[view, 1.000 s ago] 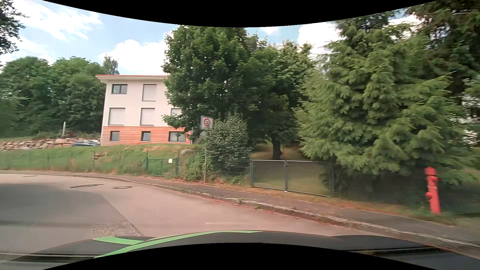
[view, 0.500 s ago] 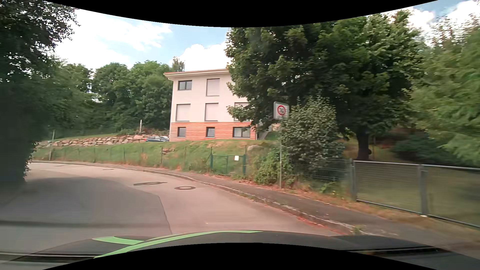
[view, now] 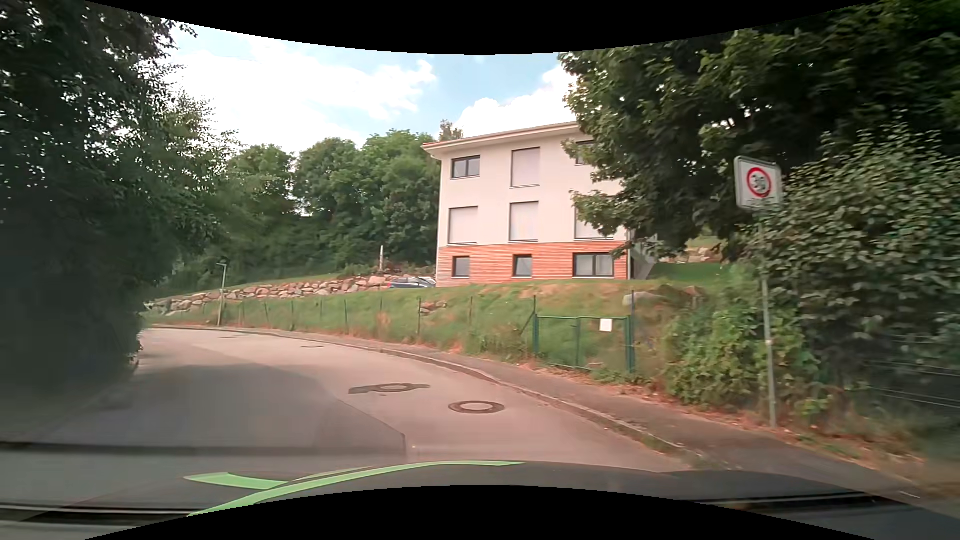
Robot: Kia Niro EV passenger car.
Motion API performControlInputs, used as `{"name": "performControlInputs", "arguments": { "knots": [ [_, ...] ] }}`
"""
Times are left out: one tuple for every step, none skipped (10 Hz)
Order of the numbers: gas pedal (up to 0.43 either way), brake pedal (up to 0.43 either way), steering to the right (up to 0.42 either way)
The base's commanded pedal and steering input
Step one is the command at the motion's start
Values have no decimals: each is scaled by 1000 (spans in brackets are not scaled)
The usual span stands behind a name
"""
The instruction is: Follow the waypoints while adhering to traffic rules and regulations
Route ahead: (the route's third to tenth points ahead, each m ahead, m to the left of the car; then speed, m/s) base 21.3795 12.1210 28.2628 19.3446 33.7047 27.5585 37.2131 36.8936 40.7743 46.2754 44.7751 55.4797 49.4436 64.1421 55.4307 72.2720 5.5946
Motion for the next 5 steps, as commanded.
{"name": "performControlInputs", "arguments": {
  "knots": [
    [209,0,-261],
    [209,0,-245],
    [209,0,-228],
    [209,0,-221],
    [220,0,-215]
  ]
}}
